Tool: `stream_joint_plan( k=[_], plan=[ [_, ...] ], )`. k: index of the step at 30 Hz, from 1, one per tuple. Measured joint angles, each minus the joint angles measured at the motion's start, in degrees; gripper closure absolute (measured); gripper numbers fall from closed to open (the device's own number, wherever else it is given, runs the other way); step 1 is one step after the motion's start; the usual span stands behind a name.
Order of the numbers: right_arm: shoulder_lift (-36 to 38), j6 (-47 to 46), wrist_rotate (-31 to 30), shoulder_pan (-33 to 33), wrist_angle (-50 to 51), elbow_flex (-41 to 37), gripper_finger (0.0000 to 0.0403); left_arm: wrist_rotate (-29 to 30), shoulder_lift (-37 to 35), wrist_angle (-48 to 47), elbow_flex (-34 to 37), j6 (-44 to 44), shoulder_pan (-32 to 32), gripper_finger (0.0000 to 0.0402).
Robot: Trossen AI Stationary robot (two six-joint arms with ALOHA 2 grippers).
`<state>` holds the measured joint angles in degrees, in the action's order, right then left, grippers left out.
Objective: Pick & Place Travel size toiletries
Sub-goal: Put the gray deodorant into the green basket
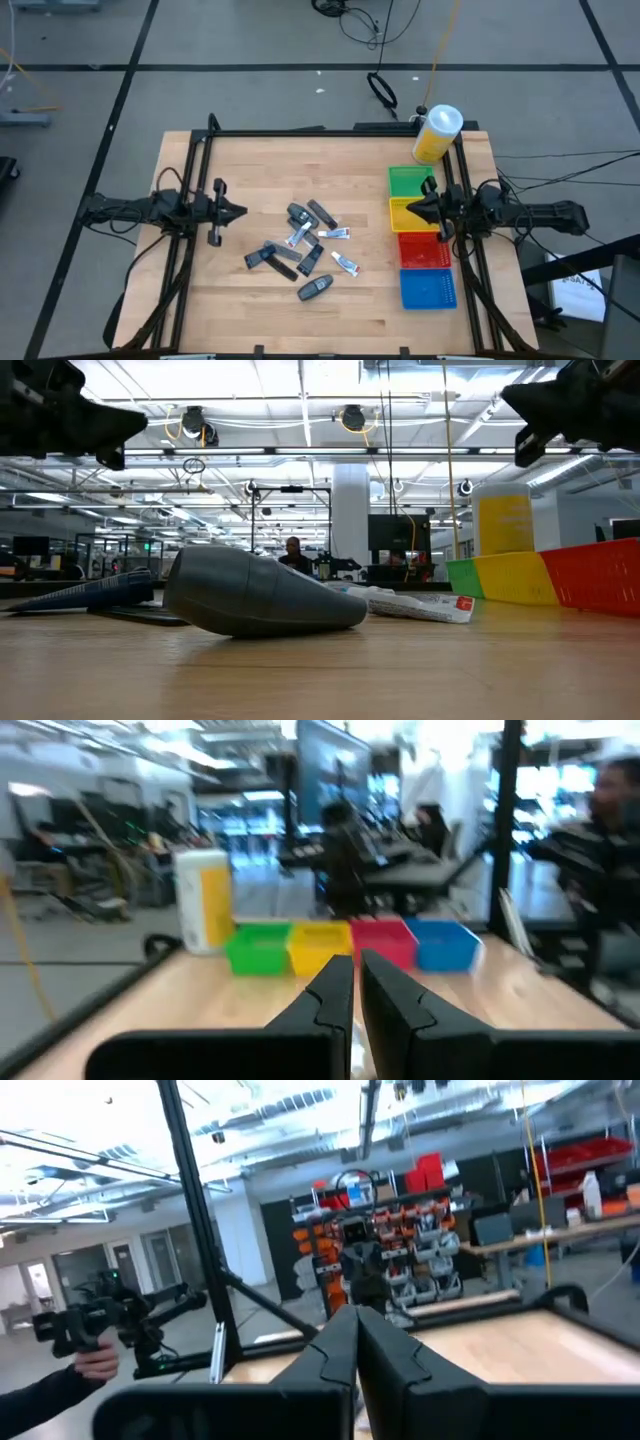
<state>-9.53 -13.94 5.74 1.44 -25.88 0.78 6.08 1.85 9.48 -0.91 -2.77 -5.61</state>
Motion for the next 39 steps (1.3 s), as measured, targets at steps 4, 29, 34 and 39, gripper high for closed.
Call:
stream_joint_plan(
  k=[4, 29, 34, 39],
  plan=[
    [-9.4, 2.9, -3.7, -2.4, -9.8, 0.0, 0.0403, 2.5, 0.0, 4.2, 0.0, -0.1, 0.0, 0.0376],
    [-77.8, 13.0, -16.3, -5.9, -41.3, 23.7, 0.0339, 21.0, 39.5, 11.2, -13.5, 0.4, 0.0, 0.0376],
    [-85.9, 12.1, -16.2, -4.0, -38.3, 30.5, 0.0292, 23.8, 48.6, -5.4, -23.6, 4.6, 0.0, 0.0373],
    [-89.9, 9.2, -16.0, -2.1, -27.2, 37.4, 0.0230, 20.2, 57.2, -14.1, -29.7, 6.3, 0.1, 0.0327]
  ],
)
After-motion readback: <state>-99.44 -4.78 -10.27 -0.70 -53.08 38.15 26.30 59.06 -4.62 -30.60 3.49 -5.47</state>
